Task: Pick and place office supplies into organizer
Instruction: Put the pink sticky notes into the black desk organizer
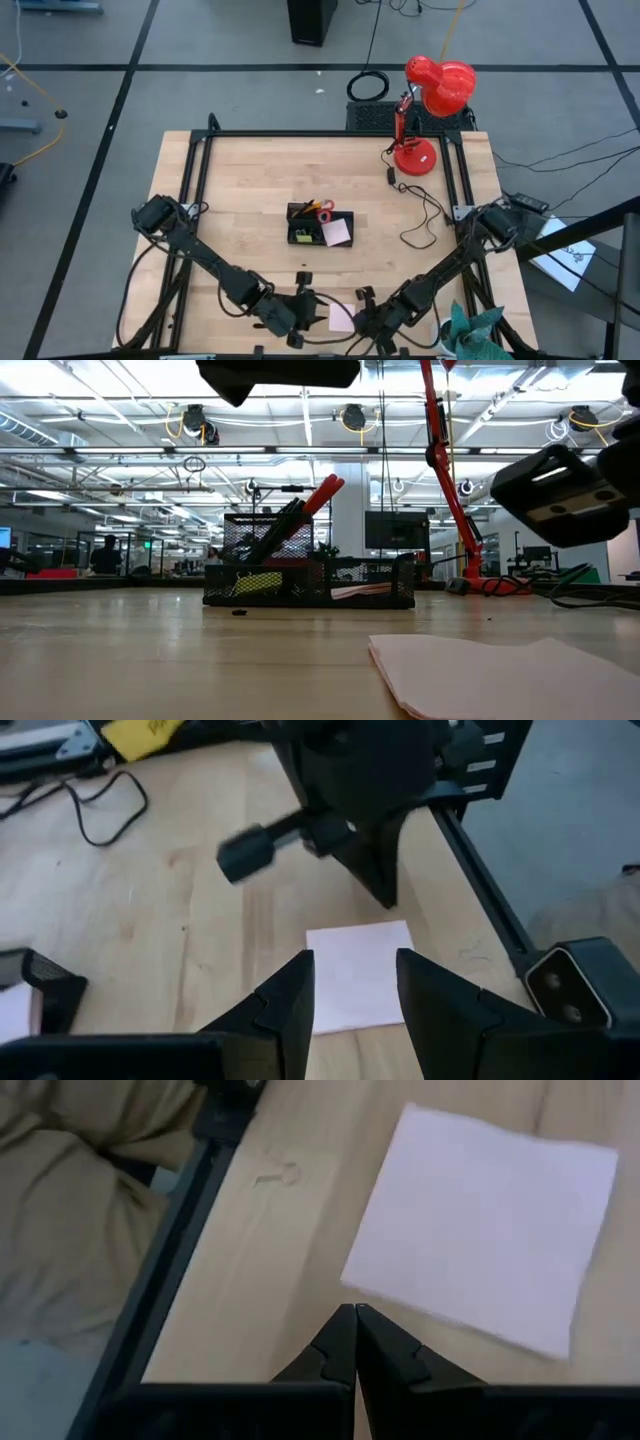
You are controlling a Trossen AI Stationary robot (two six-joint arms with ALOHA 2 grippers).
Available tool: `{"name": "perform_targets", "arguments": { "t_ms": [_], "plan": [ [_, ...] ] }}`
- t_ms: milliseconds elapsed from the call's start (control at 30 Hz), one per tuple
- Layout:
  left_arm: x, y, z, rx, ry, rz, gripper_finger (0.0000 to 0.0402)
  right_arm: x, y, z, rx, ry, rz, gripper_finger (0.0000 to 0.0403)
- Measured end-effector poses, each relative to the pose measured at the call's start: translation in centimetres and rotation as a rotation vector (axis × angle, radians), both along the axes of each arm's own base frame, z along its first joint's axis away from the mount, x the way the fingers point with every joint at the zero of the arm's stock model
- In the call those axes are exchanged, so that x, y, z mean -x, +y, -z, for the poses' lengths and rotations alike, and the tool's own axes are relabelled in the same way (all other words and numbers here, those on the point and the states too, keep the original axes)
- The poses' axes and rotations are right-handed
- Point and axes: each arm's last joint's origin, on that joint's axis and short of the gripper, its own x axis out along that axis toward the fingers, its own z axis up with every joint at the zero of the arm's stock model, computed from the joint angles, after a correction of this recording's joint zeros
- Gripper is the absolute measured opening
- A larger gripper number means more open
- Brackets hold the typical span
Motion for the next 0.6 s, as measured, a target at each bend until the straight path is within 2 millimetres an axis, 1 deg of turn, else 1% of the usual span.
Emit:
{"name": "perform_targets", "arguments": {
  "t_ms": [100, 200, 367, 467, 600],
  "plan": [
    [0.0, 0.0, 0.0, -0.008, 0.002, 0.004, 0.0149, -0.6, -0.2, 0.6, -0.015, -0.005, -0.002, 0.0000],
    [0.1, 0.0, 0.1, -0.006, 0.013, 0.000, 0.0149, -1.4, -0.8, 1.0, -0.022, -0.004, 0.008, 0.0000],
    [0.5, -0.2, 0.4, -0.003, 0.046, -0.006, 0.0149, -2.7, -2.1, 1.0, -0.015, -0.037, 0.024, 0.0000],
    [0.8, -0.2, 0.7, 0.001, 0.084, -0.010, 0.0149, -3.5, -3.1, 0.9, -0.001, -0.074, 0.040, 0.0000],
    [1.3, -0.2, 1.2, 0.016, 0.158, -0.017, 0.0149, -4.6, -4.8, 1.1, 0.005, -0.090, 0.079, 0.0000]
  ]
}}
